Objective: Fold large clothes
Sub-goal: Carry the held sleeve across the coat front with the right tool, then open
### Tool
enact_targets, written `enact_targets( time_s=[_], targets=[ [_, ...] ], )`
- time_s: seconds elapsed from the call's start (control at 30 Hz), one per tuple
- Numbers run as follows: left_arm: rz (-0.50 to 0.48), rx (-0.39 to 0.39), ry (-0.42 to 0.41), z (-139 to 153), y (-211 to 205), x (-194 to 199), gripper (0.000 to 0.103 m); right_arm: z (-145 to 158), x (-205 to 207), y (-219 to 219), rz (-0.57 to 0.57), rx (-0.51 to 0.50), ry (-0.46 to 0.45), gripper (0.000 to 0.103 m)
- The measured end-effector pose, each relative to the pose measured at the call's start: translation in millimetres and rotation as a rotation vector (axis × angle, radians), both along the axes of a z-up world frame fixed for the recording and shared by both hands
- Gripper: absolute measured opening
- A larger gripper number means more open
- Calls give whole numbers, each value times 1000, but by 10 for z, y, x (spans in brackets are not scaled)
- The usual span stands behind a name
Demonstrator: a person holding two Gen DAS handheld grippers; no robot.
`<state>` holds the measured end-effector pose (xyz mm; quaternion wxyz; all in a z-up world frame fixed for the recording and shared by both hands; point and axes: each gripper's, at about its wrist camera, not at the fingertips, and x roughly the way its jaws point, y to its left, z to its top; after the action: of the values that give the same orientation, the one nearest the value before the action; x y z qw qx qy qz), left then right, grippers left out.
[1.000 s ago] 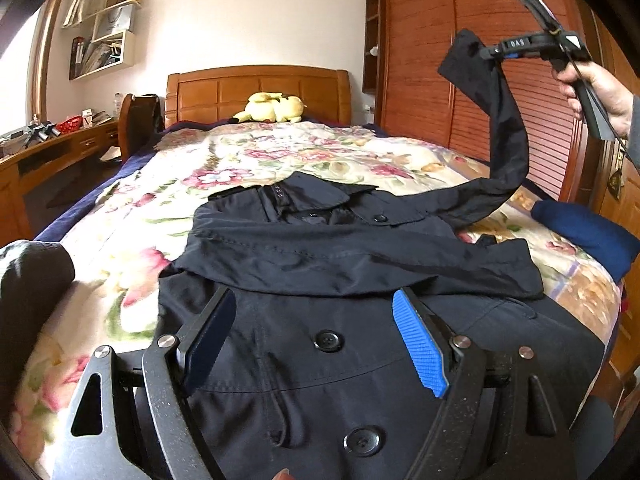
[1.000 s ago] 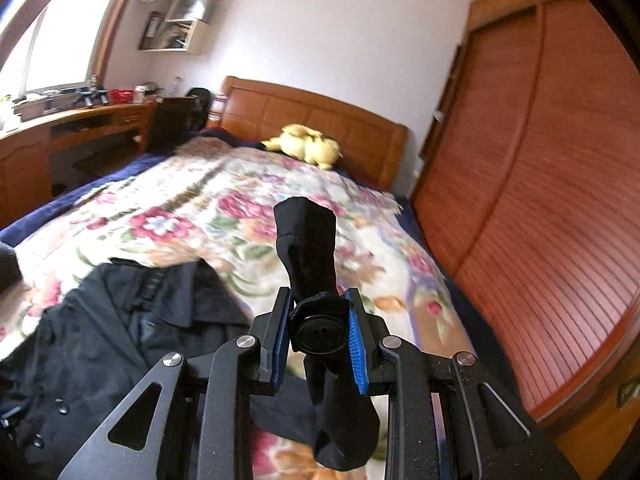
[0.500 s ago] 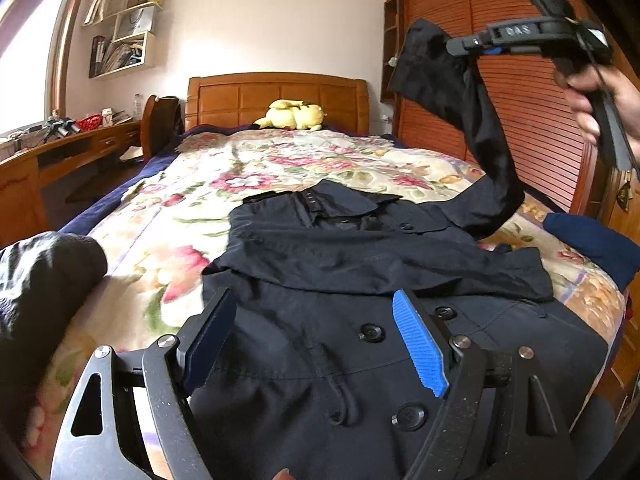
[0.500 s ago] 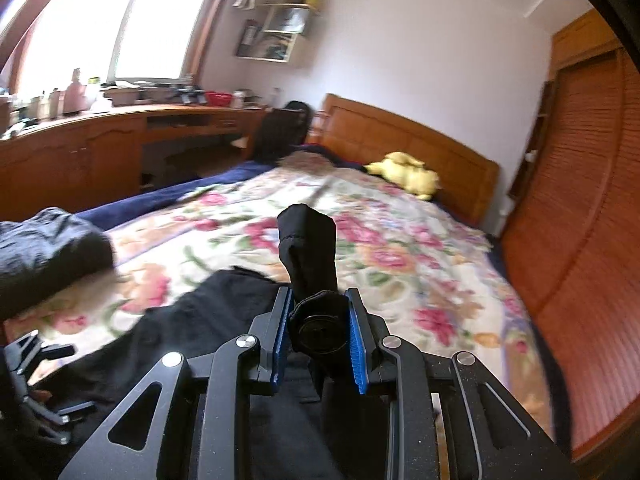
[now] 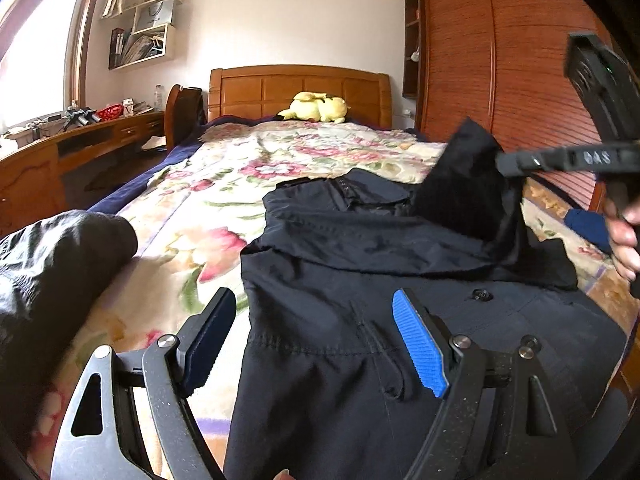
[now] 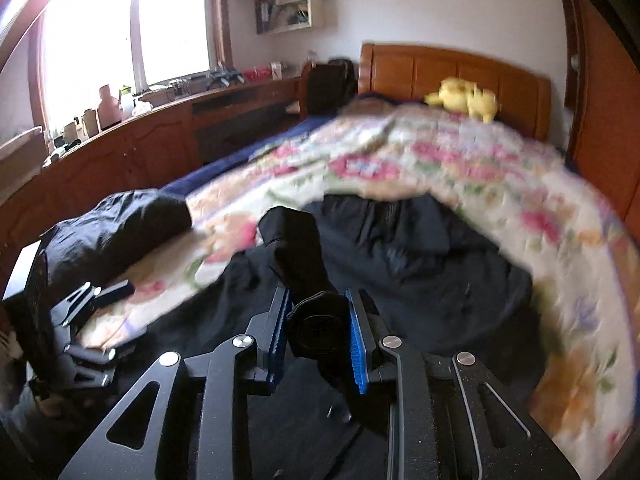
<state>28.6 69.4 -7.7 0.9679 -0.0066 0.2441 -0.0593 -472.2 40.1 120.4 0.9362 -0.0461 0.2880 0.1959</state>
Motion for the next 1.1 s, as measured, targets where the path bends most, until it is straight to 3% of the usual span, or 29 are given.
enact_targets(
  time_s=[0.13, 0.23, 0.4, 0.6, 0.9, 1.03, 1.1],
  targets=[
    [-2, 16, 15, -8, -59, -68, 82, -1, -69, -78, -11, -26, 13, 51],
    [7, 11, 7, 55, -83, -164, 82, -1, -177, -141, -23, -14, 6, 58],
    [30, -19, 1, 192, -100, -351, 82, -130, -460, -167, -50, -10, -17, 60],
    [45, 46, -21, 397, -248, -622, 82, -429, -657, -212, -55, -1, 26, 61],
    [6, 65, -32, 595, -460, -679, 82, -352, -1021, -375, -73, 15, 25, 61],
    [-15, 66, -12, 570, -583, -617, 82, -388, -1037, -413, -86, -2, 15, 73],
    [-21, 82, -2, 523, -640, -549, 82, -394, -1071, -440, -98, 2, 5, 74]
  ],
)
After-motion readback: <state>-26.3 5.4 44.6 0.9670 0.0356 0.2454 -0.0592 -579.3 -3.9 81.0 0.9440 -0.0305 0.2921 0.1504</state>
